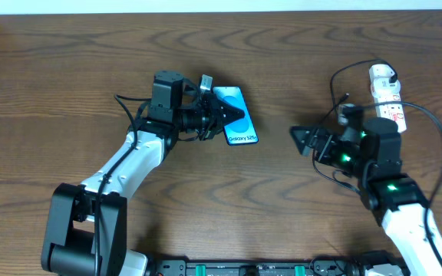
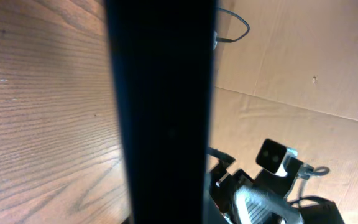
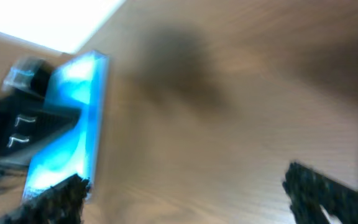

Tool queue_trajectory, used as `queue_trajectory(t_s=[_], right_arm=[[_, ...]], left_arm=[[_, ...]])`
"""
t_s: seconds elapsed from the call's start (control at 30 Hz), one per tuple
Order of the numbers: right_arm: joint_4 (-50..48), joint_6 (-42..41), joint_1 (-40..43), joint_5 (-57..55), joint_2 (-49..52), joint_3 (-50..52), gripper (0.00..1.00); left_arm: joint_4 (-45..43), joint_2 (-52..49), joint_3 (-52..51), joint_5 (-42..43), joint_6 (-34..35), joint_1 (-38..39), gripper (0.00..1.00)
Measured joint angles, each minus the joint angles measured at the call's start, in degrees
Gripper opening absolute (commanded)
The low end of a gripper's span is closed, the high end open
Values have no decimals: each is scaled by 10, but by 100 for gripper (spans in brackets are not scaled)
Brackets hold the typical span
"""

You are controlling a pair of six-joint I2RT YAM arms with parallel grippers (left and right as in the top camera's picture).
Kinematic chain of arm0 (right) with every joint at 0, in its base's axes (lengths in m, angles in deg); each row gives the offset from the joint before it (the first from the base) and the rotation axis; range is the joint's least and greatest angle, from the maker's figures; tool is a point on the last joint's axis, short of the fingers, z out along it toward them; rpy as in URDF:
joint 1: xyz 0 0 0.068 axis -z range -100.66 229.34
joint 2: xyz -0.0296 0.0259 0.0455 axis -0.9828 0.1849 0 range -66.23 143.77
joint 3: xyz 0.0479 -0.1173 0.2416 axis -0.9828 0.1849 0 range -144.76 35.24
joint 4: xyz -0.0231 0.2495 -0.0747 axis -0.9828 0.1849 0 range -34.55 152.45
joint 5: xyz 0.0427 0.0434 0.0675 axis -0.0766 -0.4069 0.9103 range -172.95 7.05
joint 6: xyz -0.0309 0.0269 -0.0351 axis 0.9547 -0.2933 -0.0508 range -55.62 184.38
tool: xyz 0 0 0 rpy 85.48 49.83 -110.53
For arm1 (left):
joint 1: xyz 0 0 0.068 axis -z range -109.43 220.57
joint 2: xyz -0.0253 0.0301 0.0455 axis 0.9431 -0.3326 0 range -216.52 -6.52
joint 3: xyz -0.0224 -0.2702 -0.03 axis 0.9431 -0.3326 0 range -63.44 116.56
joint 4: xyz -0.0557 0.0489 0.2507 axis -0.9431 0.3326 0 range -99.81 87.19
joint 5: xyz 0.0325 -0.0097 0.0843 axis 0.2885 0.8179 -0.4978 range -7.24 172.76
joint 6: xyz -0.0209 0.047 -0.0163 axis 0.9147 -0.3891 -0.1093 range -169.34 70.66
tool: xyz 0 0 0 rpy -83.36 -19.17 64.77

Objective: Plug charger to phone and switch on socket
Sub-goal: 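Move the right gripper to the black cable near the power strip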

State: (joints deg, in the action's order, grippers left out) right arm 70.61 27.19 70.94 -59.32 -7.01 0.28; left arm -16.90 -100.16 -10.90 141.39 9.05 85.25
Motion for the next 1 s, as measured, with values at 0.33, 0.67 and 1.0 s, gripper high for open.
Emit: queue_trajectory(t_s=[0.33, 0.67, 1.0], right_arm=[[238, 11, 0, -258, -2, -147, 99], [177, 6, 0, -281, 62, -148, 81], [227, -17, 0, -270, 289, -243, 76]], left_arm=[[0, 0, 0, 0, -2, 0, 8], [0, 0, 0, -10, -2, 0, 7], [0, 0, 0, -20, -2, 0, 8]])
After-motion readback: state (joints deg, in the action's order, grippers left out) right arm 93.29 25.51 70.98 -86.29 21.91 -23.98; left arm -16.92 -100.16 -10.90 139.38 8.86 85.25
